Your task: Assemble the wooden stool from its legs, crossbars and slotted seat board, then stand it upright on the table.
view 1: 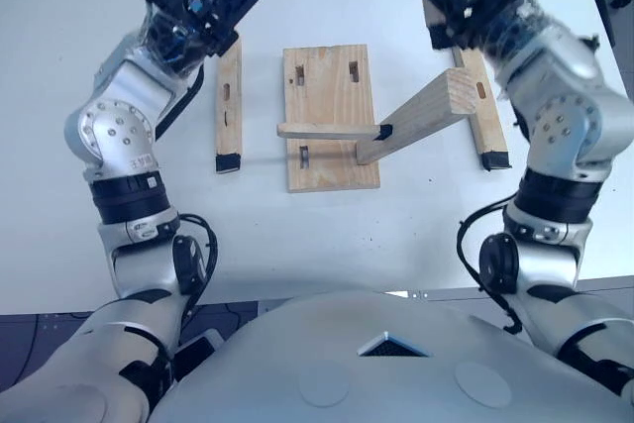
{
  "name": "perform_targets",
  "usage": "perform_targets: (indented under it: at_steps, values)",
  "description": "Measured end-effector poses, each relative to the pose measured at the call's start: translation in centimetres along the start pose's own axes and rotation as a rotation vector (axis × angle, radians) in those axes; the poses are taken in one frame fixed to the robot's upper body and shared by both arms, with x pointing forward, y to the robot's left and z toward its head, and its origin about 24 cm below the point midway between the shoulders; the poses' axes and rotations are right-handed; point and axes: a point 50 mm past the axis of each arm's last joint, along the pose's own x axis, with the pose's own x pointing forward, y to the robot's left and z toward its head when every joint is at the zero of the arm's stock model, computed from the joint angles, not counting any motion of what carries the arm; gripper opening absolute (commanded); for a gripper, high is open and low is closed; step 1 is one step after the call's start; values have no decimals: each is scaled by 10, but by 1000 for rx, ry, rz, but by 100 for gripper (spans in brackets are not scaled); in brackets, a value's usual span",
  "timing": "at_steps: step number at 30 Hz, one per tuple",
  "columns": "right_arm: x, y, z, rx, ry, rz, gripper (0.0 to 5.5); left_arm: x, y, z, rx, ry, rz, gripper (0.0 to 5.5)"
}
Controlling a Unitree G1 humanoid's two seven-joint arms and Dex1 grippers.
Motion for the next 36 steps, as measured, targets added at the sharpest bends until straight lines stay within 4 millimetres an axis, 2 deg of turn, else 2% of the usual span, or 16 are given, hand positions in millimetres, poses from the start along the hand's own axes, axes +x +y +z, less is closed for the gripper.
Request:
perform_targets:
  at_steps: [1, 3, 6, 10, 16, 31, 34, 35, 36]
  values:
    - [2, 0, 11, 26, -28, 126, 202, 10, -7, 2, -49, 13, -79, 417]
    - [-1, -3, 27, 47, -60, 253, 202, 23, -16, 10, -77, 11, -165, 417]
    - [-9, -2, 44, 90, -14, 448, 202, 45, -23, 19, -116, 14, -258, 417]
    - [-12, 7, 40, 157, 88, 586, 202, 56, -27, 20, -130, 45, -307, 417]
    - [-8, 15, 33, 165, 143, 637, 202, 63, -33, 18, -139, 64, -353, 417]
    - [-6, 21, 32, 168, 161, 665, 202, 65, -33, 18, -160, 45, -344, 214]
    - [-5, 22, 32, 172, 162, 662, 202, 64, -33, 18, -157, 42, -339, 210]
    - [-5, 22, 32, 175, 164, 662, 238, 63, -33, 18, -155, 41, -336, 210]
    - [-5, 22, 32, 174, 164, 660, 249, 63, -33, 18, -152, 38, -334, 209]
